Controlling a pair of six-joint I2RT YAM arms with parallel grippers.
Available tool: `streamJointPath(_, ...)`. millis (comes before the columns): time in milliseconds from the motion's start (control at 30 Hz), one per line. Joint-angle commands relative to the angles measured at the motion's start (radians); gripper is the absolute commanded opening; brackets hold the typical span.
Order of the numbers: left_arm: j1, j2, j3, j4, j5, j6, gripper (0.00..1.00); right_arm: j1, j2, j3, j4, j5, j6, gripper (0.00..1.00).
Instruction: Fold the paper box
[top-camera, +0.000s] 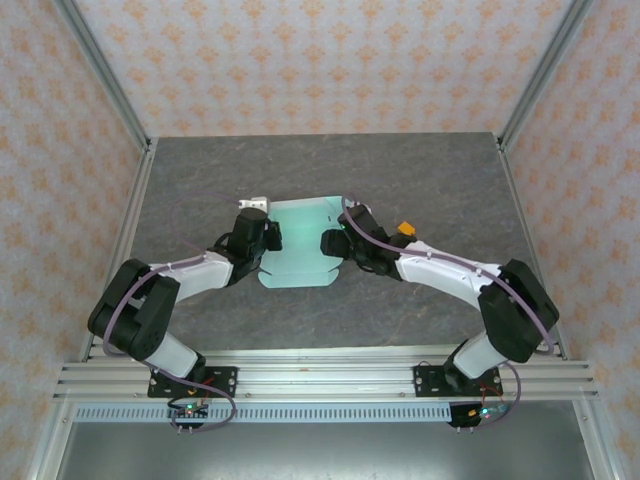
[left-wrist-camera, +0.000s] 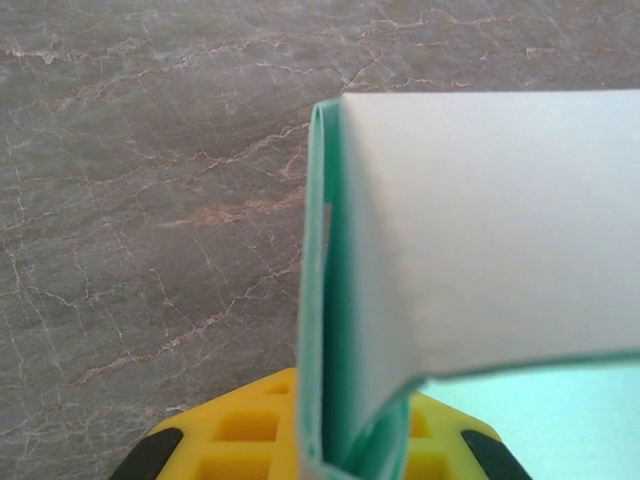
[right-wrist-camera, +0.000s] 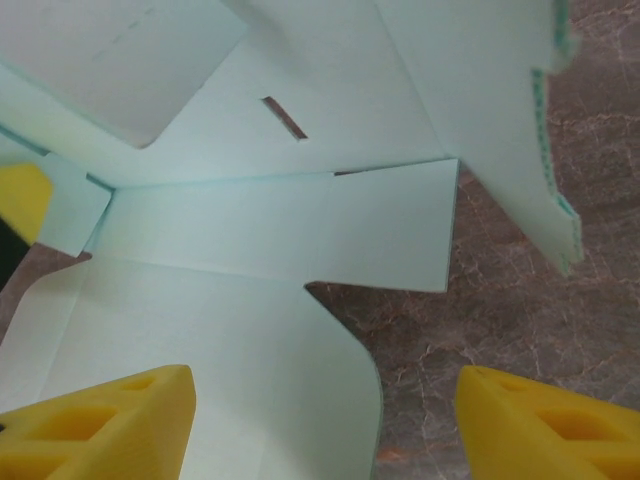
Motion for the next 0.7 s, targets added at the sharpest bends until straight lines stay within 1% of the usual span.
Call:
streamJointPath(0,-0.005,-0.037,0.014,-0.014,-0.002,-0.001,0.0,0.0,0.038,0.026,0.06,0.058,0.023,0.7)
streamJointPath(100,-0.004,-0.043,0.011,-0.013,0.0,0.001,0.0,-0.003,0.058,0.041,0.085,0.065,0.02,0.7)
streamJointPath(433,-0.005,-0.044,0.009,-0.011,0.007,0.006,0.0,-0.003,0.058,0.041,0.16,0.065,-0.021,0.68)
streamJointPath(667,-0.005,-0.026,0.017,-0.008,0.024,0.003,0.0,-0.002,0.04,0.011,0.243,-0.005,-0.05,0.62)
